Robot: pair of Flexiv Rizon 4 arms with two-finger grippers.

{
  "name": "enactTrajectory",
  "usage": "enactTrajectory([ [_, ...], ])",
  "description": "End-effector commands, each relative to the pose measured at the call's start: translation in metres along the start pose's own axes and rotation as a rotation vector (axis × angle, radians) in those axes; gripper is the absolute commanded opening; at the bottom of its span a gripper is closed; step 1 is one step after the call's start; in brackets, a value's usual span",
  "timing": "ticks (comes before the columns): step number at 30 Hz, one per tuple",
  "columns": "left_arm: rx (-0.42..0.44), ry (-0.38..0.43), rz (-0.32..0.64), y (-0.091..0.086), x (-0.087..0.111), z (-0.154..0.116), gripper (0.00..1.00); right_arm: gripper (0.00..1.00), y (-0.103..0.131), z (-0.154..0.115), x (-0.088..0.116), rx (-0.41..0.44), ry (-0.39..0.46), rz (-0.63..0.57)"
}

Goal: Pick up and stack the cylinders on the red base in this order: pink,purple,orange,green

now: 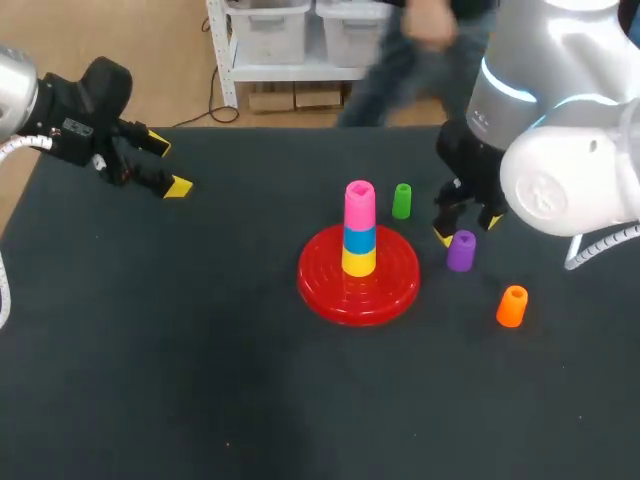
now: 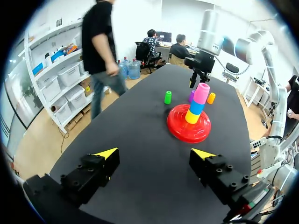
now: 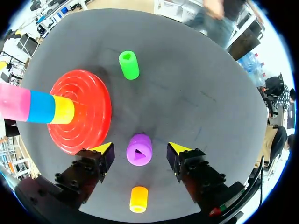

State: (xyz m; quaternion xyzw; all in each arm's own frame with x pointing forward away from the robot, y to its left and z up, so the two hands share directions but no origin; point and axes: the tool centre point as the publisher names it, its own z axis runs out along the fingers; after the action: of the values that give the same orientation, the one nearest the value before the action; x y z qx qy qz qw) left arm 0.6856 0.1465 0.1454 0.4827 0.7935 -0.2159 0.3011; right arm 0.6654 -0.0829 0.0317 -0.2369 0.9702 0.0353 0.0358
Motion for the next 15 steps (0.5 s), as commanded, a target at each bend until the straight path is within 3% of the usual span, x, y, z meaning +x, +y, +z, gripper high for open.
enactTrajectory([
  [1, -0.001, -0.006, 0.002, -0.0004, 0.0014, -0.0002, 1.00, 0.75, -0.0003, -0.0012, 0.0043, 0.001, 0.000, -0.003],
  [13, -0.001, -0.006, 0.002, -0.0004, 0.0014, -0.0002, 1.00, 0.73, 0.0037, 0.0056, 0.0082, 0.005, 0.011, -0.013],
  [14, -0.001, -0.006, 0.002, -0.0004, 0.0014, -0.0002, 1.00, 0.70, 0.0040, 0.0065, 0.0084, 0.006, 0.012, -0.013],
  [15, -0.001, -0.006, 0.002, -0.0004, 0.0014, -0.0002, 1.00, 0.55, 0.0042, 0.0074, 0.0086, 0.006, 0.014, -0.014],
])
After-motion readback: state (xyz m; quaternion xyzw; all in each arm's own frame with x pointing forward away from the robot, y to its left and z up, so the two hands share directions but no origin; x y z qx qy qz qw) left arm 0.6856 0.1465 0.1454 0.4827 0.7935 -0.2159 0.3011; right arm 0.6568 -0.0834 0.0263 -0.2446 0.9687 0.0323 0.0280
